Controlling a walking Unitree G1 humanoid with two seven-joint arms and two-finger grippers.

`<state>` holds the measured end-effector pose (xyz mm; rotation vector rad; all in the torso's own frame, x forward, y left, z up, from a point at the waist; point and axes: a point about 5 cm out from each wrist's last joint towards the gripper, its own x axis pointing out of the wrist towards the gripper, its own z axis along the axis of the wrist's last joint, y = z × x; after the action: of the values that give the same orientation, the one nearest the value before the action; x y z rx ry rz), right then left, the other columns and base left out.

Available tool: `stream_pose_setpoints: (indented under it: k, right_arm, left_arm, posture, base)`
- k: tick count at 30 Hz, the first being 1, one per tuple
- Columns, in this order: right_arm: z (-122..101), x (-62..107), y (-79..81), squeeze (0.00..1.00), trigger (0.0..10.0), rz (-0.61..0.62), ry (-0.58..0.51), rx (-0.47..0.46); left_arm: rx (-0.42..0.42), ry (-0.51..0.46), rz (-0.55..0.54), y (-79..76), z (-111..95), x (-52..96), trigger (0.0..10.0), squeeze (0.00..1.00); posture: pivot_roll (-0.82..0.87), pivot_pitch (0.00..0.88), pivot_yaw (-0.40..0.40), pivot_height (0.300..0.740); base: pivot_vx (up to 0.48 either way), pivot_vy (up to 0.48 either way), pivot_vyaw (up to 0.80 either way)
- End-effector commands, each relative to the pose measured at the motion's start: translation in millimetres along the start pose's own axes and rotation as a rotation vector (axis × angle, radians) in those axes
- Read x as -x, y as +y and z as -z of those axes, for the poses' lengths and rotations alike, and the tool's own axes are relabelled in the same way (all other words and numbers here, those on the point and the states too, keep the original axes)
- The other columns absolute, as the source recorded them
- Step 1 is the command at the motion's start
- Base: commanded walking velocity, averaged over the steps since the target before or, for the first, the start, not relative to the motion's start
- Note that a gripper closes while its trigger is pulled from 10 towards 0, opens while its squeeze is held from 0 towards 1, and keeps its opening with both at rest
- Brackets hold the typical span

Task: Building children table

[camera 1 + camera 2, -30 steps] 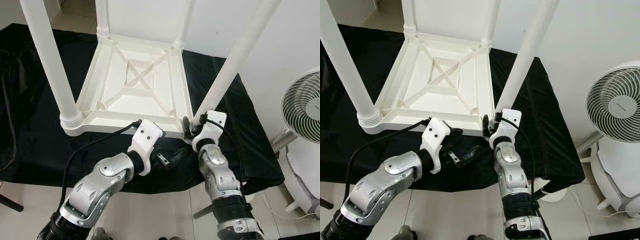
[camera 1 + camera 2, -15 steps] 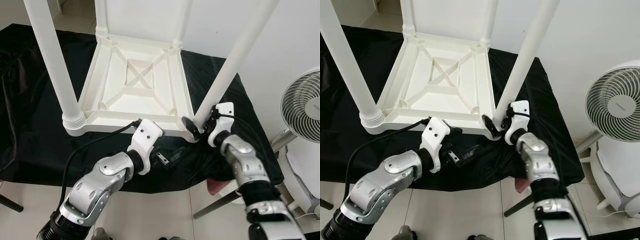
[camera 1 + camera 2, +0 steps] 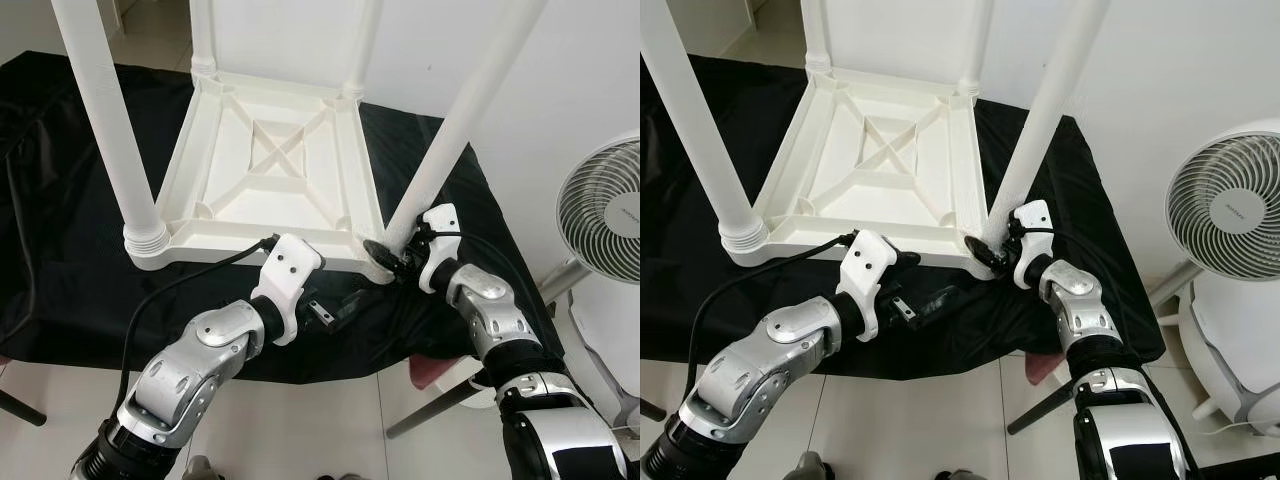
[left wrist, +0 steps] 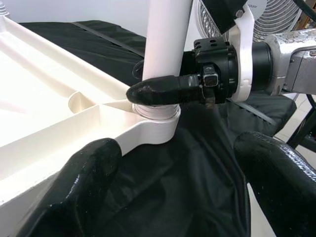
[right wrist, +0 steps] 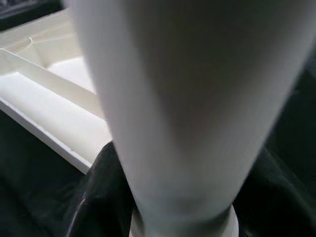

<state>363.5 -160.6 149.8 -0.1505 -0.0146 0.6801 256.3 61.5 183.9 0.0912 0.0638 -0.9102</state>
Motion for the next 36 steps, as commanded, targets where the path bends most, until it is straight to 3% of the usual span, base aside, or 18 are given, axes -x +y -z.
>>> stream_pose_setpoints:
  k: [1, 12, 13, 18, 19, 20, 22, 25, 28, 30, 32, 34, 36]
  right_arm:
    - [13, 2.2, 3.8, 0.0, 0.0, -0.036, 0.059, -0.001]
    - [16, 10.7, 5.2, 0.0, 0.0, 0.032, -0.012, -0.056]
    - [16, 10.4, 5.5, 0.0, 10.0, 0.038, -0.016, -0.057]
    - [14, 9.6, 7.5, 0.0, 10.0, 0.068, -0.031, -0.066]
    - [12, 8.1, 14.9, 0.0, 10.0, 0.145, -0.053, -0.069]
    - [12, 8.1, 14.9, 0.0, 10.0, 0.145, -0.053, -0.069]
    - [12, 5.5, 30.9, 0.0, 10.0, 0.228, -0.067, -0.107]
    - [11, 5.0, 35.6, 0.0, 10.0, 0.255, -0.067, -0.125]
    - [7, 3.3, 55.2, 0.0, 10.0, 0.333, -0.093, -0.166]
    - [6, 3.1, 57.5, 0.0, 10.0, 0.346, -0.092, -0.171]
    - [8, 3.4, 59.9, 0.0, 10.0, 0.465, -0.077, -0.21]
    - [8, 3.4, 59.9, 0.0, 10.0, 0.465, -0.077, -0.21]
    - [12, 5.8, 59.6, 0.0, 10.0, 0.581, -0.053, -0.236]
  left_arm:
    - [-0.007, 0.003, 0.053, -3.2, -1, -0.2, 10.0, 0.0]
    - [0.0, 0.002, 0.065, -6.4, 0, -1.6, 10.0, 0.0]
    - [0.001, 0.002, 0.065, -6.4, 0, -1.6, 10.0, 0.0]
    - [0.003, 0.003, 0.067, -7.0, 0, -1.4, 10.0, 0.0]
    - [0.007, 0.006, 0.071, -8.6, 2, -1.1, 10.0, 0.0]
    - [0.007, 0.006, 0.071, -8.6, 2, -1.1, 10.0, 0.0]
    - [0.011, 0.008, 0.073, -9.8, 2, -0.9, 10.0, 0.0]
    - [0.012, 0.008, 0.073, -10.0, 3, -0.8, 10.0, 0.0]
    - [0.015, 0.012, 0.074, -10.9, 4, 0.0, 10.0, 0.0]
    - [0.014, 0.012, 0.074, -11.0, 4, 0.0, 10.0, 0.0]
    - [0.014, 0.011, 0.076, -11.7, 4, -1.1, 10.0, 0.0]
    - [0.014, 0.011, 0.076, -11.7, 4, -1.1, 10.0, 0.0]
    - [0.015, 0.009, 0.077, -12.3, 4, -1.9, 10.0, 0.0]
  posture:
    - [0.13, 0.095, -0.106, 0.74]
    - [0.11, 0.106, -0.101, 0.74]
    - [0.11, 0.106, -0.101, 0.74]
    - [0.1, 0.112, -0.102, 0.74]
    - [0.1, 0.117, -0.107, 0.74]
    - [0.1, 0.117, -0.107, 0.74]
    - [0.1, 0.117, -0.112, 0.74]
    - [0.1, 0.117, -0.112, 0.74]
    - [0.1, 0.112, -0.118, 0.74]
    - [0.1, 0.112, -0.118, 0.74]
    - [0.1, 0.107, -0.125, 0.74]
    - [0.1, 0.107, -0.125, 0.74]
    - [0.1, 0.107, -0.125, 0.74]
  base:
    - [0.0, 0.0, 0.0]
    - [0.0, 0.0, 0.0]
    - [0.0, 0.0, 0.0]
    - [0.0, 0.0, 0.0]
    - [0.0, 0.0, 0.0]
    - [0.0, 0.0, 0.0]
    - [0.0, 0.0, 0.0]
    - [0.0, 0.0, 0.0]
    - [0.0, 0.0, 0.0]
    - [0.0, 0.0, 0.0]
    - [0.0, 0.0, 0.0]
    - [0.0, 0.0, 0.0]
    - [0.0, 0.0, 0.0]
